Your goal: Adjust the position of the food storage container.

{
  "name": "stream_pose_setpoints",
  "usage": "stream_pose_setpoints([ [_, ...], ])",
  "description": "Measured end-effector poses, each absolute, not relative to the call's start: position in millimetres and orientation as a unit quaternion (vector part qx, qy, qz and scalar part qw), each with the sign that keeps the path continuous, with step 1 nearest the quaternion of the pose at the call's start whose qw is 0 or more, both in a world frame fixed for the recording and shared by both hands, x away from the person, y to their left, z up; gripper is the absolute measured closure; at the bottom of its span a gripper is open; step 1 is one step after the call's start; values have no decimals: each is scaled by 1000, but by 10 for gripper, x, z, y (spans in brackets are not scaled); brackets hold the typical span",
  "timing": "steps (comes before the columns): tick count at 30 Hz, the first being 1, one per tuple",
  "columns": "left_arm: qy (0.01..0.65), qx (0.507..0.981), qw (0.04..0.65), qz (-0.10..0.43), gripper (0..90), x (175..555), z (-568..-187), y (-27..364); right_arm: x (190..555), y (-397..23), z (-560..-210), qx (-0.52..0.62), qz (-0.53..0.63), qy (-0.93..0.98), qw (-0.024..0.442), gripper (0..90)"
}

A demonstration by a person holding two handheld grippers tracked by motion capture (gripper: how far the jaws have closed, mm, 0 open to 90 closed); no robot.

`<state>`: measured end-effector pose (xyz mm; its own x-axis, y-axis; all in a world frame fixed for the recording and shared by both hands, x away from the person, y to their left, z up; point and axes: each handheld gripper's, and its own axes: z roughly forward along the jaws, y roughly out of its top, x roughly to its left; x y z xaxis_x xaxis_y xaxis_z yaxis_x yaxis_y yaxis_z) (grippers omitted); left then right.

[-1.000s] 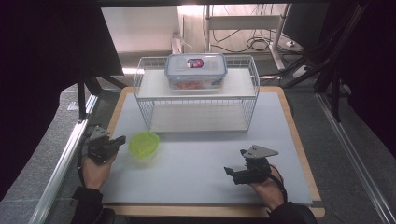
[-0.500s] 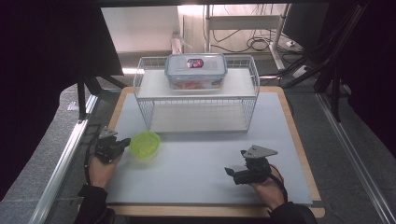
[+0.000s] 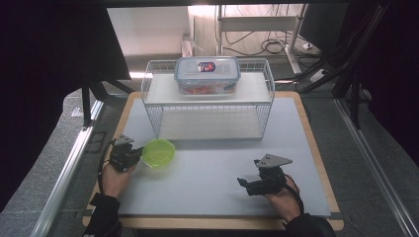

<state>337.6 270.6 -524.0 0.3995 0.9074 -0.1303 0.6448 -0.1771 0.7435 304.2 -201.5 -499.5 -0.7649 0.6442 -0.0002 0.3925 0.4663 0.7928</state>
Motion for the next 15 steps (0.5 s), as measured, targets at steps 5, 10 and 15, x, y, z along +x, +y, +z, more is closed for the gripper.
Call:
stream_pose_setpoints([
  [5, 524, 748, 375, 161, 898, 3404, -5298, 2719, 3043, -2015, -4999, 308, 414, 843, 150, 91],
  [10, 521, 750, 384, 137, 899, 3432, -5377, 2756, 3045, -2013, -5004, 308, 413, 844, 149, 91],
  [15, 511, 759, 383, 128, 898, 3466, -5409, 2691, 3047, -2011, -5009, 309, 411, 845, 147, 91],
])
